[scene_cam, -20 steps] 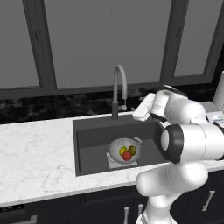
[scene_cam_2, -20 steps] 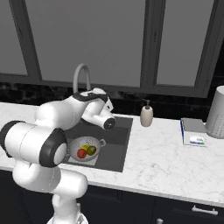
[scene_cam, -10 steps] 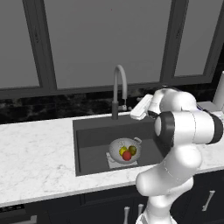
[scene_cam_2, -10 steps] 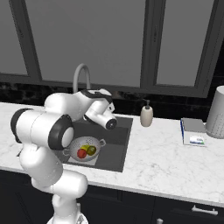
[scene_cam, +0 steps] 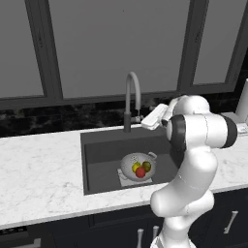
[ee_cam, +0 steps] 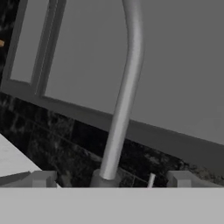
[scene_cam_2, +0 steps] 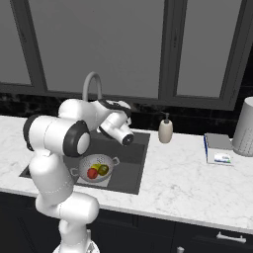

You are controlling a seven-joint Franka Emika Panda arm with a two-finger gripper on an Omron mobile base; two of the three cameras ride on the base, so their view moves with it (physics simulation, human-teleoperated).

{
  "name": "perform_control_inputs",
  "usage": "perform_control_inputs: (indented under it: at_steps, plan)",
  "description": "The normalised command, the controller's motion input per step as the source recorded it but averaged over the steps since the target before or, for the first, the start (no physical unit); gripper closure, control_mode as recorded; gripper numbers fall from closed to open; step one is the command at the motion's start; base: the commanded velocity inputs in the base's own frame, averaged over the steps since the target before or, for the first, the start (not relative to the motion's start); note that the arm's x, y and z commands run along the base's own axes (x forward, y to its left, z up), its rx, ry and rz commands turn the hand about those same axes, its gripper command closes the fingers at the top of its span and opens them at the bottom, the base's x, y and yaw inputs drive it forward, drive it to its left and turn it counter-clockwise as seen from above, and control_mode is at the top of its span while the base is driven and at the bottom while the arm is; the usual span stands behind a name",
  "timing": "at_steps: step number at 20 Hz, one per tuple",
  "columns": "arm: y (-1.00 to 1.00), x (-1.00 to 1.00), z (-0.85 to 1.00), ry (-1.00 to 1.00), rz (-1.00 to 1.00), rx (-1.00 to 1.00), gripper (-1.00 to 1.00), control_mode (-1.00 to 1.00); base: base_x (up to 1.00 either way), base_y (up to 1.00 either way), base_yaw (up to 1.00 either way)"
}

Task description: Put the colander in the sink, put the apple, pear, kiwi in the colander, and turn on the sink faucet and pour water over the colander.

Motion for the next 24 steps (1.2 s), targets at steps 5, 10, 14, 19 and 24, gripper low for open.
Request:
perform_control_inputs:
  at_steps: [5,10,14,19,24]
  plan:
    - [0.0,0.33,-0.09,0.0,0.0,0.0,-1.0,-1.0,0.0,0.0,0.0]
    - [0.0,0.38,-0.24,0.04,0.0,0.01,-1.0,-1.0,0.0,0.0,0.0]
    - [0.0,0.33,-0.17,0.01,0.0,0.06,-1.0,-1.0,0.0,0.0,0.0]
    - [0.0,0.31,-0.06,0.0,0.0,0.09,-1.0,-1.0,0.0,0.0,0.0]
    - [0.0,0.32,-0.06,0.0,0.0,0.07,-1.0,-1.0,0.0,0.0,0.0]
